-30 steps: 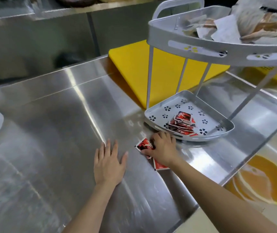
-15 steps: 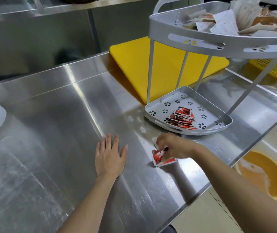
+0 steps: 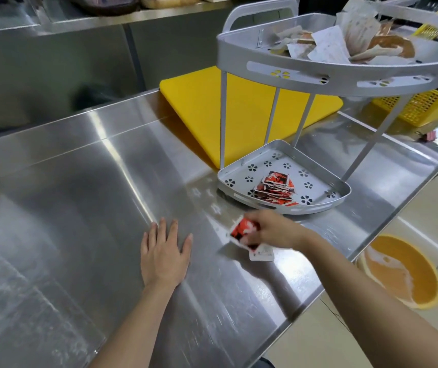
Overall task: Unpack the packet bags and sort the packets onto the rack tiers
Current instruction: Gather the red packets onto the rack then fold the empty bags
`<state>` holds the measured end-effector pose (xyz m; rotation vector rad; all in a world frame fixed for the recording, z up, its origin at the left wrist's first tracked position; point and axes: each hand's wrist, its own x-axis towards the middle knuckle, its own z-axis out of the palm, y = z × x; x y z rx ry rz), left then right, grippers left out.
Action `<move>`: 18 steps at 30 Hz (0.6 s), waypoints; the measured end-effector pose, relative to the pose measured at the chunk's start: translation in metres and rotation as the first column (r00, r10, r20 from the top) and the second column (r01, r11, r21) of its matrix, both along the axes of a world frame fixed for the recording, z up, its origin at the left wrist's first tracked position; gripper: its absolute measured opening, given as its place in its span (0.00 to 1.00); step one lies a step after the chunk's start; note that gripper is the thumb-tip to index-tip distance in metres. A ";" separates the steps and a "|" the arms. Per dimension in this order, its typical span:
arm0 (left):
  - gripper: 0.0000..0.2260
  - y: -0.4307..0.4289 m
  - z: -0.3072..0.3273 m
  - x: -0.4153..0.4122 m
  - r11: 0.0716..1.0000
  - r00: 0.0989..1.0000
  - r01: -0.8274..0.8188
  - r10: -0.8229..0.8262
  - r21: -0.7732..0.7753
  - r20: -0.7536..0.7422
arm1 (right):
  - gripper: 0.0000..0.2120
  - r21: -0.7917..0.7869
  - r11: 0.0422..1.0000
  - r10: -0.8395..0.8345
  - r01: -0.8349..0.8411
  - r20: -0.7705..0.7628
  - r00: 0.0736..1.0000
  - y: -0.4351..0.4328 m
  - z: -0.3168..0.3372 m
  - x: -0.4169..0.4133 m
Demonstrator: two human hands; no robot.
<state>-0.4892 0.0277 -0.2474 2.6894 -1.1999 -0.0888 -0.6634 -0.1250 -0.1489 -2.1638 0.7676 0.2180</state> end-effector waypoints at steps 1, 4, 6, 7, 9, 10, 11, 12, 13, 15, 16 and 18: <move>0.26 0.000 0.001 0.000 1.000 1.000 0.000 0.000 -0.002 0.004 | 0.08 0.059 0.992 -0.120 0.115 0.093 0.988 -0.004 0.008 0.000; 0.26 0.000 0.001 0.000 1.000 1.000 0.003 -0.003 0.008 0.009 | 0.13 0.212 0.870 -0.492 0.445 0.314 0.812 -0.023 0.023 0.004; 0.25 0.000 0.000 0.001 1.000 1.000 0.007 -0.007 0.002 0.008 | 0.22 0.237 0.756 -0.653 0.610 0.336 0.679 -0.035 0.024 0.007; 0.25 0.000 -0.001 0.001 1.000 1.000 0.009 -0.009 -0.012 0.013 | 0.27 0.116 0.735 -0.665 0.668 0.312 0.678 -0.039 0.020 0.007; 0.25 0.000 -0.001 0.001 1.000 1.000 0.009 -0.009 -0.022 0.019 | 0.28 -0.248 0.691 -0.614 0.679 0.296 0.732 -0.041 0.008 0.001; 0.25 0.000 -0.002 0.001 1.000 1.000 0.005 -0.004 -0.018 0.018 | 0.23 -0.374 0.658 -0.569 0.654 0.321 0.757 -0.037 0.003 -0.002; 0.26 0.000 -0.002 0.001 1.000 1.000 0.001 0.000 -0.018 0.023 | 0.16 -0.435 0.652 -0.527 0.621 0.329 0.784 -0.031 -0.001 -0.005; 0.27 0.001 -0.001 0.001 1.000 1.000 -0.004 0.004 -0.019 0.028 | 0.11 -0.442 0.685 -0.494 0.580 0.303 0.815 -0.026 -0.005 -0.006; 0.30 0.001 -0.001 0.001 1.000 0.999 -0.006 0.007 -0.023 0.033 | 0.09 -0.440 0.736 -0.461 0.514 0.231 0.857 -0.019 -0.007 -0.007; 0.33 0.001 -0.001 0.001 0.999 0.999 -0.005 0.006 -0.039 0.035 | 0.12 -0.501 0.800 -0.369 0.329 0.020 0.929 -0.012 -0.011 -0.005; 0.33 0.001 -0.001 0.001 0.999 0.999 -0.005 0.006 -0.041 0.031 | 0.14 -0.538 0.800 -0.347 0.266 -0.054 0.936 -0.010 -0.012 -0.003; 0.33 0.001 -0.001 0.001 0.999 1.000 -0.004 0.005 -0.040 0.022 | 0.21 -0.531 0.816 -0.356 0.228 -0.150 0.923 -0.006 -0.011 -0.001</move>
